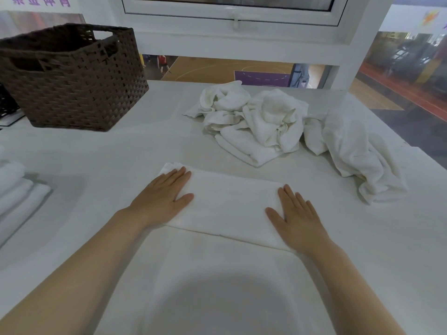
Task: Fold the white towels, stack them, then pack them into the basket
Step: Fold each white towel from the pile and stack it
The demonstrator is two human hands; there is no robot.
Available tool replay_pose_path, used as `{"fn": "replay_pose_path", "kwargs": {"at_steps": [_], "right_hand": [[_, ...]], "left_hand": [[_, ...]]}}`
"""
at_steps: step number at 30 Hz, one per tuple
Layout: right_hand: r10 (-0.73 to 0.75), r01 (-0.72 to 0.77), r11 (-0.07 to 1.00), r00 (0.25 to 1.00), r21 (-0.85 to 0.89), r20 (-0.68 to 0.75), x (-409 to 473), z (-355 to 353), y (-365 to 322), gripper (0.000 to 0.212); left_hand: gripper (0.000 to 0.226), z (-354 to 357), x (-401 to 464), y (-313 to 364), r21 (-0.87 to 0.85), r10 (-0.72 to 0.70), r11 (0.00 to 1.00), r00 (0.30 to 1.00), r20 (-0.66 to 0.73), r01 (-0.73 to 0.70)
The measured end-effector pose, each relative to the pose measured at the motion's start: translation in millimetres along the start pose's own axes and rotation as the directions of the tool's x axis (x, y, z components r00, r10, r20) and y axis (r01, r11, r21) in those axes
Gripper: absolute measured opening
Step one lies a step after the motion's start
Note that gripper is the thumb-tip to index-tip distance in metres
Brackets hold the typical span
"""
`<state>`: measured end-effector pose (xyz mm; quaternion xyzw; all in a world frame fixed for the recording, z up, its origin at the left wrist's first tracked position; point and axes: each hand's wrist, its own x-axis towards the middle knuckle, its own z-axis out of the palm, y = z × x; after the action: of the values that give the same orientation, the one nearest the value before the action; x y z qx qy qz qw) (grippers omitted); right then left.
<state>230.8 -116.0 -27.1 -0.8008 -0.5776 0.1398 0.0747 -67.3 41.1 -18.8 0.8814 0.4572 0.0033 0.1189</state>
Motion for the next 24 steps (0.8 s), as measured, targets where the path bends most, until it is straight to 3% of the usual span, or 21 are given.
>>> {"fn": "replay_pose_path", "kwargs": {"at_steps": [6,9,12,15,17,18,21,24], "right_hand": [[0.006,-0.005,0.999,1.0,0.031,-0.021,-5,1,-2,0.073],[-0.005,0.005,0.999,1.0,-0.038,-0.018,-20,-5,-5,0.072],[-0.011,0.008,0.997,0.999,-0.08,-0.045,-33,-12,-4,0.065],[0.024,0.008,0.975,0.989,0.22,-0.144,-33,-19,0,0.042],[0.056,0.043,0.912,0.972,0.409,-0.228,-29,-13,5,0.039],[0.063,0.058,0.896,0.965,0.44,-0.254,-27,-9,7,0.042],[0.028,0.079,0.928,0.959,0.363,-0.281,-18,0,17,0.042],[0.01,0.068,0.959,0.962,0.276,-0.273,-11,-5,27,0.036]], "left_hand": [[0.067,2,-23,-1,0.043,-0.041,0.998,0.999,-0.023,0.042],[0.055,8,-34,17,0.122,-0.063,0.989,0.982,-0.177,0.086],[0.064,27,-44,43,0.132,0.112,0.988,0.953,-0.28,-0.078],[0.062,42,-49,86,-0.006,0.257,0.963,0.926,-0.275,-0.269],[0.045,50,-52,122,-0.097,0.362,0.911,0.892,-0.27,-0.4],[0.049,53,-54,139,-0.124,0.42,0.88,0.874,-0.245,-0.458],[0.052,65,-54,179,-0.052,0.587,0.795,0.787,-0.189,-0.605],[0.04,72,-48,199,0.048,0.643,0.755,0.724,-0.252,-0.654]]}}
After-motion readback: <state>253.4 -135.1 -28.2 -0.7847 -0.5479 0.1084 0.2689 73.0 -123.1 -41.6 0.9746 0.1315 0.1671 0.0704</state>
